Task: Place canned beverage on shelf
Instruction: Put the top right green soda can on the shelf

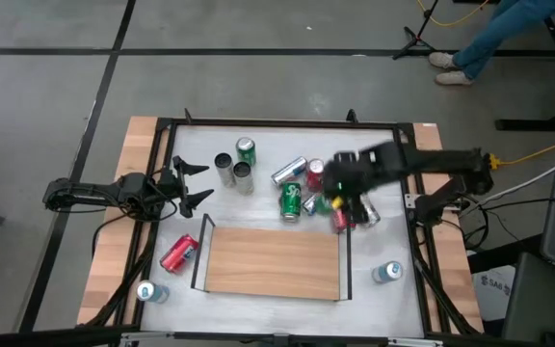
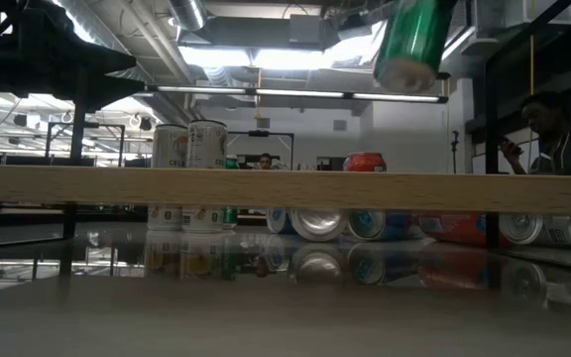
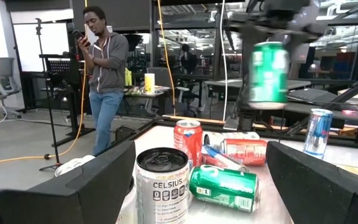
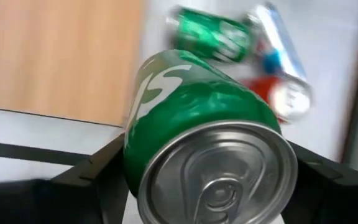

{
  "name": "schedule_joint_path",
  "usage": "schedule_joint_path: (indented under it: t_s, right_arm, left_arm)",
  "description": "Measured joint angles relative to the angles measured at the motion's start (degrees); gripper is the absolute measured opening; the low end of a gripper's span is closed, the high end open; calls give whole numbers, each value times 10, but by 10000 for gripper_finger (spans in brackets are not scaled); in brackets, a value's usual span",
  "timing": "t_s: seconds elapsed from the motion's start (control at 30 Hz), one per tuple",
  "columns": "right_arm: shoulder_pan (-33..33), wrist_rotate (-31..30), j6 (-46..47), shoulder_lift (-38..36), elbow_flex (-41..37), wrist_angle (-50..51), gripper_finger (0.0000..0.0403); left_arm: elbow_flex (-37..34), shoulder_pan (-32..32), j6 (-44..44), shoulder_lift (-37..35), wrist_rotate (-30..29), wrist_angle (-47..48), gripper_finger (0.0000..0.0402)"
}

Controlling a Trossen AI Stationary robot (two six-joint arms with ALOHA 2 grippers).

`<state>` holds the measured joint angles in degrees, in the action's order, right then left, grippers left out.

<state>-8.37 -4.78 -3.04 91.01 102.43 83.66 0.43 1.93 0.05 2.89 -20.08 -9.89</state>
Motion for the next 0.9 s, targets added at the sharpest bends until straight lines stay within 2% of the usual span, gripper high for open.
schedule_joint_path:
  t_s: [0.2,0.43,0.9]
  right_arm:
    - [-103,5,91,10,0,-45,294]
    - [-188,14,136,57,0,-94,297]
    - [-240,46,138,168,0,-101,298]
  left_arm:
    - [0,0,0,0,0,0,354]
    - [0,0,0,0,0,4,354]
    - [0,0,0,0,0,4,354]
